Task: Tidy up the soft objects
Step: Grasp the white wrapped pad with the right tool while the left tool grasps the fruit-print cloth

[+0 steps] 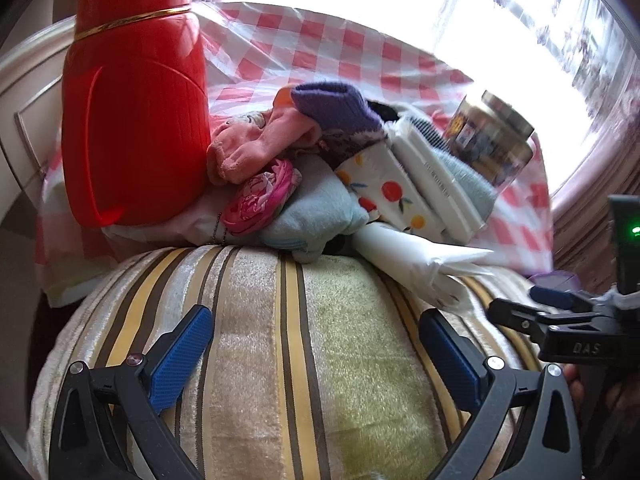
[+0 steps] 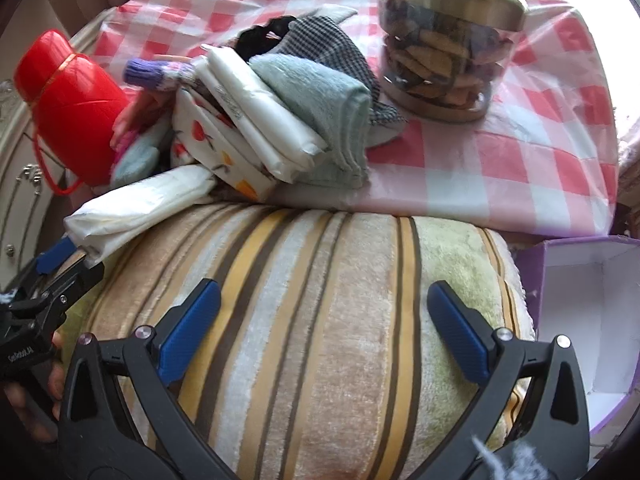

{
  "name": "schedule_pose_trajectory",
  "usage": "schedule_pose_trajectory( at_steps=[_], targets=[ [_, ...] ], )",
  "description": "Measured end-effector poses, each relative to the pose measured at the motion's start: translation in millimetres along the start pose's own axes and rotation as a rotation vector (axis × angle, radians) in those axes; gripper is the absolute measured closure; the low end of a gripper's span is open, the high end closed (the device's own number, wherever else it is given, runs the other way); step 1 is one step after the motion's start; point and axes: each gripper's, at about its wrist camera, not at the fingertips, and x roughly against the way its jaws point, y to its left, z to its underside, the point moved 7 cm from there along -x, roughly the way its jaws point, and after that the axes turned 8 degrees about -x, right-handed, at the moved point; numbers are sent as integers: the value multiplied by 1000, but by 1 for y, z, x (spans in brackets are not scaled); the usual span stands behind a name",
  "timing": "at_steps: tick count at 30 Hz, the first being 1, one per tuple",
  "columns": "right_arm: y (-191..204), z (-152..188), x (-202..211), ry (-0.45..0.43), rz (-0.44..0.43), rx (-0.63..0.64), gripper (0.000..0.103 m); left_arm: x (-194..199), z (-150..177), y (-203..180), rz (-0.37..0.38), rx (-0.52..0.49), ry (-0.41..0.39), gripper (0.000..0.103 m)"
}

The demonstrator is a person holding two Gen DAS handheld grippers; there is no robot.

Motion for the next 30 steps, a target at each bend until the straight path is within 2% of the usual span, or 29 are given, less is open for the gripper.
schedule_pose_trajectory(
  at_steps=[7,10,13,18,20,22,23,25,28,30],
  targets=[
    [25,-18,22,-44,-152,44,0,19,-4,11,148,78,-65,0],
    [47,-23,25,-18,-247,30,0,23,-6,21,212,152,-99,0],
    [69,-31,21,35,-305,-4,0,30,-9,34,242,213,-143,4],
    [100,-45,-6,124,-319,2,1,32,-13,47,277,272,-168,12],
    [109,-46,-21,165,-298,1,11,32,-13,46,281,271,-170,12],
    [114,-42,-34,207,-276,0,38,33,-12,47,291,274,-173,13],
    [117,-39,-38,222,-273,12,40,34,-13,47,299,279,-173,14],
    [121,-34,-43,223,-273,48,50,33,-15,45,319,283,-170,21],
    [116,-33,-35,199,-271,68,56,31,-19,37,360,287,-160,28],
    [108,-30,-27,188,-284,72,56,29,-23,26,396,280,-149,29]
  ],
)
